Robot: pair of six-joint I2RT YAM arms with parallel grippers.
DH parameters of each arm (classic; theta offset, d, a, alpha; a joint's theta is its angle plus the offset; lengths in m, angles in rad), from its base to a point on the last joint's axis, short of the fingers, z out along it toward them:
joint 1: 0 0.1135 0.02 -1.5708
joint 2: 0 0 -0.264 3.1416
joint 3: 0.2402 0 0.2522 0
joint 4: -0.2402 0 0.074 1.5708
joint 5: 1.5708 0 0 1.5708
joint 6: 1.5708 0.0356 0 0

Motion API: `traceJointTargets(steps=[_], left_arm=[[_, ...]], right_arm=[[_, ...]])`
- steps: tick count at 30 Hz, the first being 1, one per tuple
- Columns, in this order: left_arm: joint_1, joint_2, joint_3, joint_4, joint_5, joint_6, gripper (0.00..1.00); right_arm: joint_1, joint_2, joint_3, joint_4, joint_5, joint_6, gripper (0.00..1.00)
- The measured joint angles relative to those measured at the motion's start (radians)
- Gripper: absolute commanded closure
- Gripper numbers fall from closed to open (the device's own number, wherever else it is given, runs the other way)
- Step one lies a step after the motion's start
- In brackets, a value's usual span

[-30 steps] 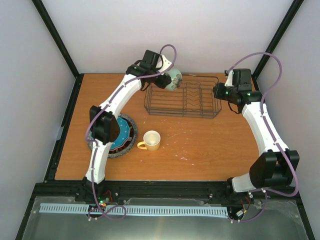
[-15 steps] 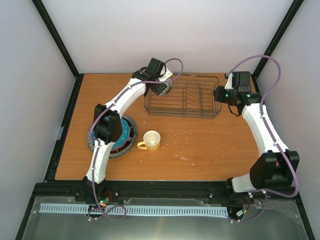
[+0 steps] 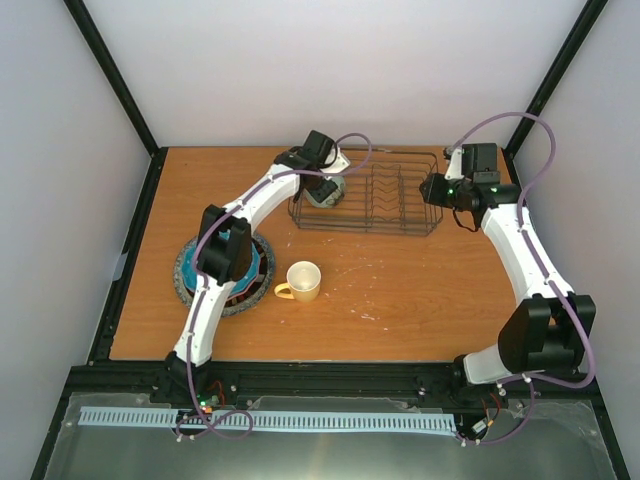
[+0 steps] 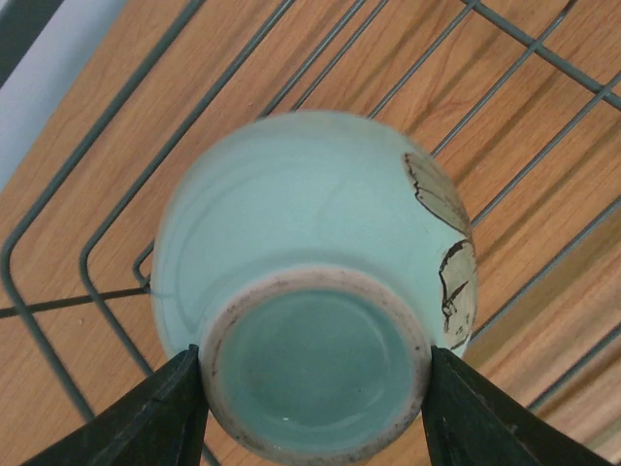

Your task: Load the mixed dishes into the dish rack

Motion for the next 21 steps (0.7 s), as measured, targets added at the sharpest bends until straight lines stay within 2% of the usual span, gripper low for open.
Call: traceJointTargets(steps=[5, 9, 18, 21], left_arm=[[-0.002, 0.024, 0.000, 0.040, 0.013, 0.002, 0.97], [-0.004, 0.031, 0.002, 0.058, 0.023, 0.002, 0.89], [-0.008, 0.040, 0.002, 0.103, 0.013, 0.002, 0.62], [-0.011, 0.044, 0.002, 0.123, 0.003, 0.002, 0.48]], right_arm=[[0.000, 0.019, 0.000, 0.000, -0.018, 0.000, 0.65], [-0.001, 0.040, 0.001, 0.000, -0.027, 0.000, 0.65], [-0.003, 0.077, 0.018, -0.002, -0.043, -0.002, 0.64], [-0.003, 0.080, 0.024, -0.003, -0.048, -0.003, 0.64]])
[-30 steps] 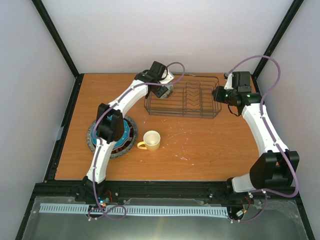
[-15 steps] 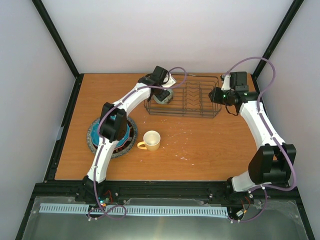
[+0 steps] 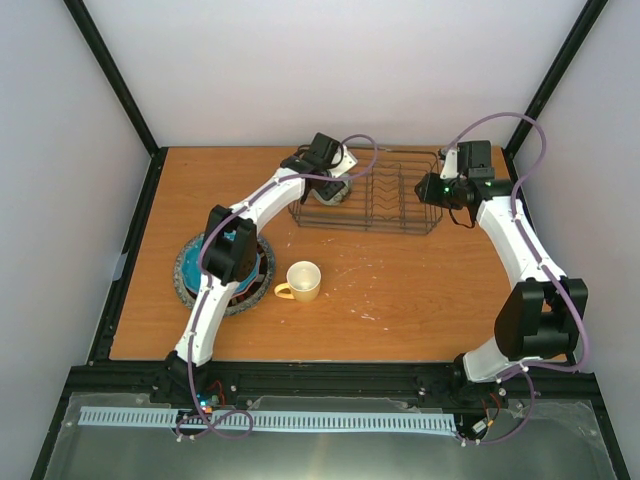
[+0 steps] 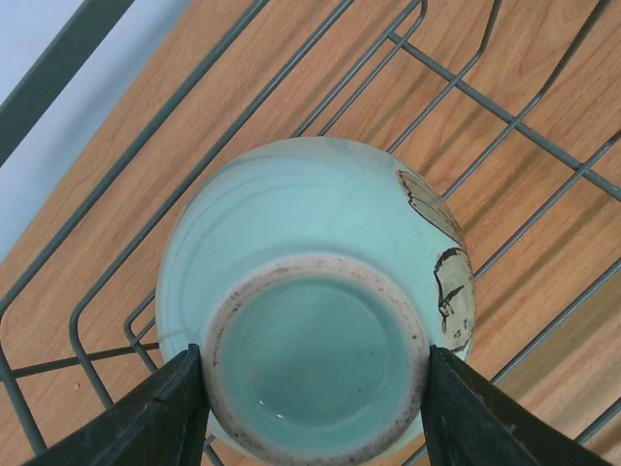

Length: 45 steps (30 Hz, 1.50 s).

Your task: Load the mixed dishes into the dish rack

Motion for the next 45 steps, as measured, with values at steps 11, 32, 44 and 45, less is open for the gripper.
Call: traceJointTargets(steps=[11, 32, 44, 45], left_arm=[[-0.001, 0.042, 0.000, 0.051, -0.055, 0.002, 0.19], [-0.026, -0.300, -0.042, 0.029, -0.217, -0.093, 0.00], [0.170, -0.937, -0.586, -0.014, 0.123, -0.445, 0.00], [0.213, -0.982, -0.672, -0.011, 0.161, -0.467, 0.01]], right_arm=[[0.000, 0.014, 0.004, 0.000, -0.018, -0.002, 0.64], [0.010, -0.142, -0.030, -0.014, 0.000, -0.012, 0.66], [0.702, -0.042, -0.121, -0.183, 0.081, 0.105, 0.65], [0.727, -0.005, -0.121, -0.202, 0.081, 0.121, 0.65]])
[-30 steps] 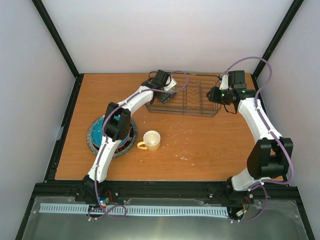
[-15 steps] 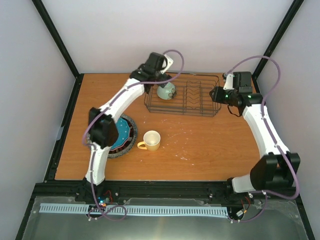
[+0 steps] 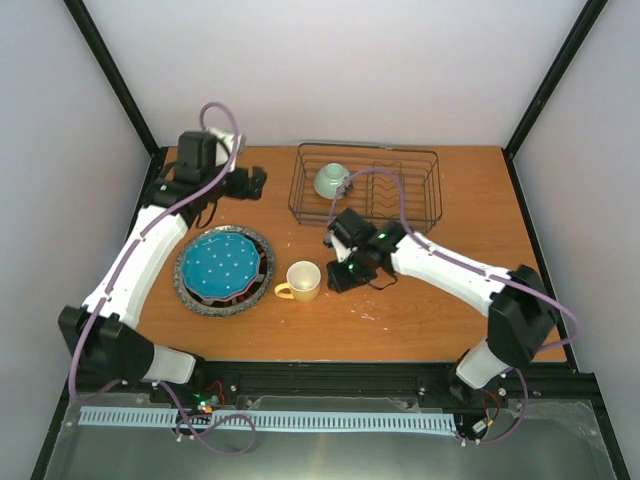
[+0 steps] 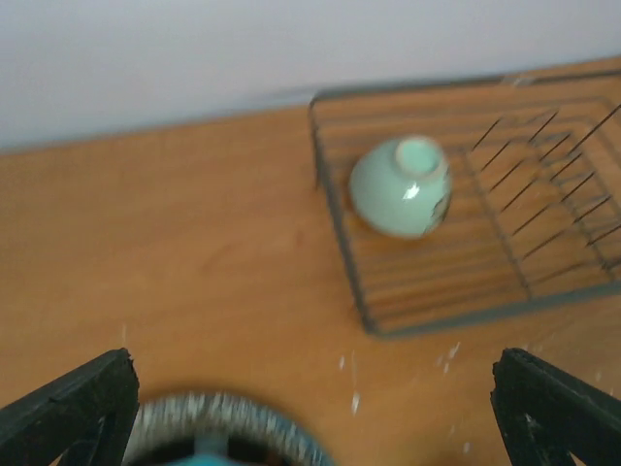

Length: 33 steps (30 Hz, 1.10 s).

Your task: Load the mixed dishes into the dish rack

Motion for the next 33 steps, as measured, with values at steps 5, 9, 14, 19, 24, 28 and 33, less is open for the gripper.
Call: traceJointTargets(steps=[5, 9, 14, 19, 24, 28, 33], left_arm=[[0.079, -0.137, -0.170, -0.051, 0.054, -0.040, 0.00], [0.077, -0.221, -0.174, -0.053, 0.054, -0.039, 0.00], [0.077, -0.266, -0.180, -0.047, 0.045, -0.039, 0.00], [0.077, -0.262, -0.211, -0.041, 0.040, -0.039, 0.00], [0.077, -0.255, -0.230, -0.042, 0.032, -0.034, 0.00], [0.077, -0.255, -0.232, -0.042, 0.018, -0.029, 0.00], [0.077, -0.255, -0.232, -0.041, 0.011, -0.024, 0.00]], right_arm=[[0.088, 0.110, 0.027, -0.048, 0.008, 0.076, 0.65], [0.103, 0.150, 0.085, -0.048, 0.021, 0.121, 0.65], [0.103, 0.201, 0.193, -0.059, 0.057, 0.149, 0.64], [0.103, 0.280, 0.311, -0.087, 0.082, 0.146, 0.64], [0.103, 0.389, 0.392, -0.135, 0.090, 0.125, 0.64], [0.104, 0.443, 0.415, -0.180, 0.101, 0.108, 0.65], [0.104, 0.446, 0.426, -0.208, 0.112, 0.094, 0.65]])
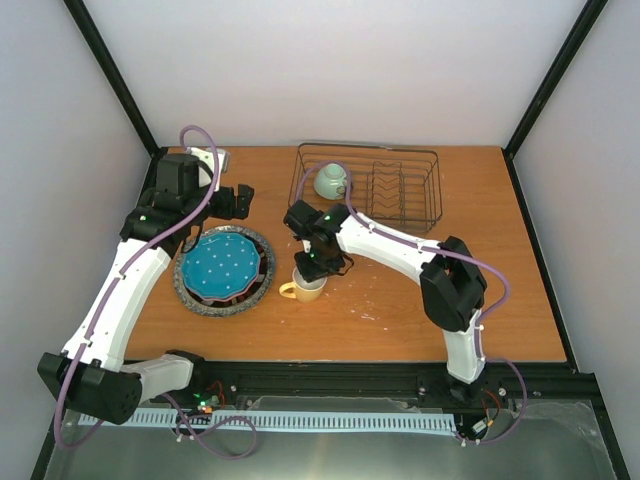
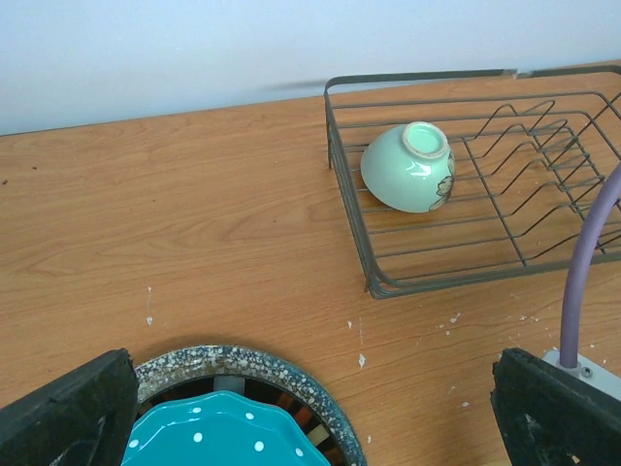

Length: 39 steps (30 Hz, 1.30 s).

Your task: Load the mixed dishes into the dish rack

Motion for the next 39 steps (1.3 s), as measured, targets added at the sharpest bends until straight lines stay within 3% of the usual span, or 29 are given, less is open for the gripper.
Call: traceJointTargets(steps=[15, 24, 39], left_arm=[[0.000, 0.008, 0.000, 0.022, 0.023, 0.001, 0.00], [0.000, 0.024, 0.000, 0.023, 0.021, 0.001, 0.00], [0.000, 0.024, -0.031, 0.027, 0.017, 0.001, 0.00]], right_arm=[[0.000, -0.144, 0.068, 0.011, 0.018, -0.016, 0.65], [0.000, -0.078, 0.064, -0.055, 0.079, -0.023, 0.64], [0.000, 0.019, 0.029, -0.039, 0.048, -0.043, 0.68]])
